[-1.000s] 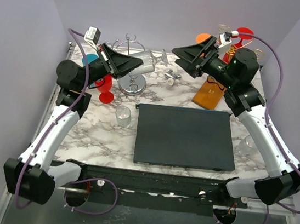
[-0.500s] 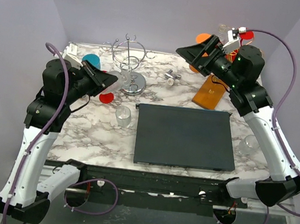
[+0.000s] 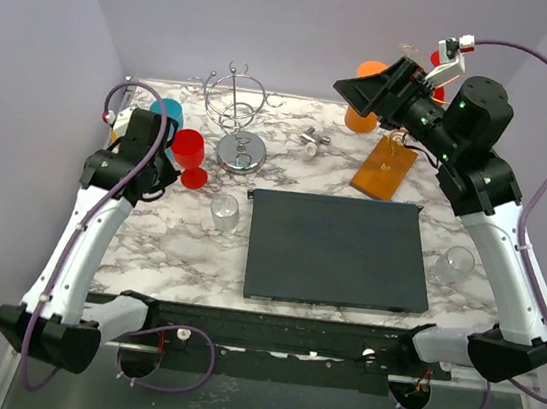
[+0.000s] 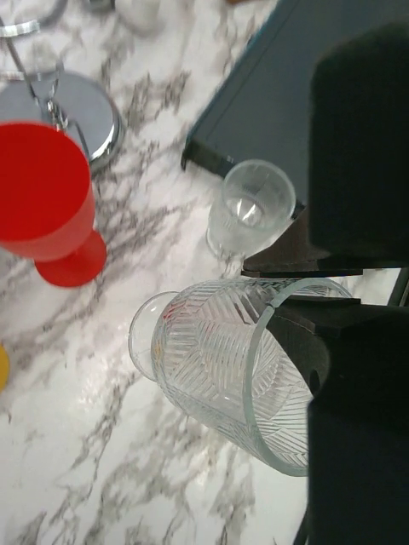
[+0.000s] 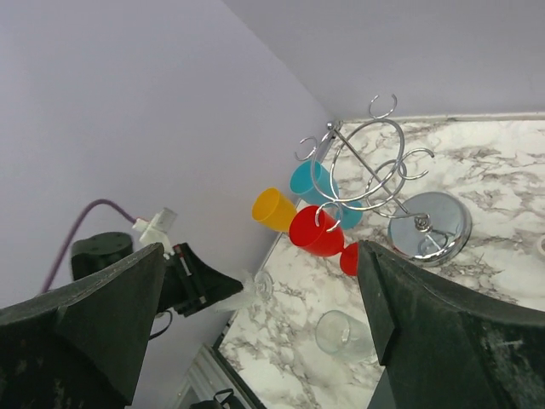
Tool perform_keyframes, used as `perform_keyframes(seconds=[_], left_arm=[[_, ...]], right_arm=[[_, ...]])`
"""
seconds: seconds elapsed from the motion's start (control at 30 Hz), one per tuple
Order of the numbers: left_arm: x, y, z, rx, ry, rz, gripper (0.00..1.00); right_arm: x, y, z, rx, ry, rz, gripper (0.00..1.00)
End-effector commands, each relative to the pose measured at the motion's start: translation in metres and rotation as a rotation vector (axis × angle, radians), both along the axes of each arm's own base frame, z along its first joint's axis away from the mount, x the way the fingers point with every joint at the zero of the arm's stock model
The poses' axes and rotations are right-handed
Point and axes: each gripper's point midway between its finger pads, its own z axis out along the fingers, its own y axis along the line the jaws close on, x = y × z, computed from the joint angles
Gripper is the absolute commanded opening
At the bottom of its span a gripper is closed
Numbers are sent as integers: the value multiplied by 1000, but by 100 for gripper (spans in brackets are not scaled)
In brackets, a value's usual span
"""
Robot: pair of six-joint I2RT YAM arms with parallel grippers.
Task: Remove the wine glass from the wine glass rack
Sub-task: Place the wine glass at the center of the board.
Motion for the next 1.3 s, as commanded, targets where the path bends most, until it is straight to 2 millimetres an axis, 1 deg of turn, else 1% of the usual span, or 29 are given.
perform_keyframes(seconds=[0.0,0.17,0.3,0.4,0.47,0.6,0.8,1.03,1.17,1.27], left_arm=[[8,39,-28,211,100,81,0],[18,52,-70,172,196,66,0],[34,60,-96,120,246,67,0],[45,66,-110,87,271,73,0],[53,66,-116,64,277,67,0],[62,70,-130,37,306,71,0],[71,68,-142,9,324,64,0],[71,66,-152,-8,336,66,1],[69,69,-153,9,341,70,7],[67,70,-153,18,344,69,13]], right_arm=[[-24,-19,27,-8,-86,-38,100],[-43,-36,42,2,-138,-78,100],[-50,-43,45,1,-152,-91,100],[-53,-42,46,4,-151,-83,100],[-55,-42,47,5,-151,-74,100],[-54,-40,41,0,-138,-71,100],[-52,-40,36,-7,-127,-74,100],[-50,-34,30,-6,-111,-48,100],[-49,-34,28,-4,-108,-52,100],[-49,-31,26,3,-101,-35,100]])
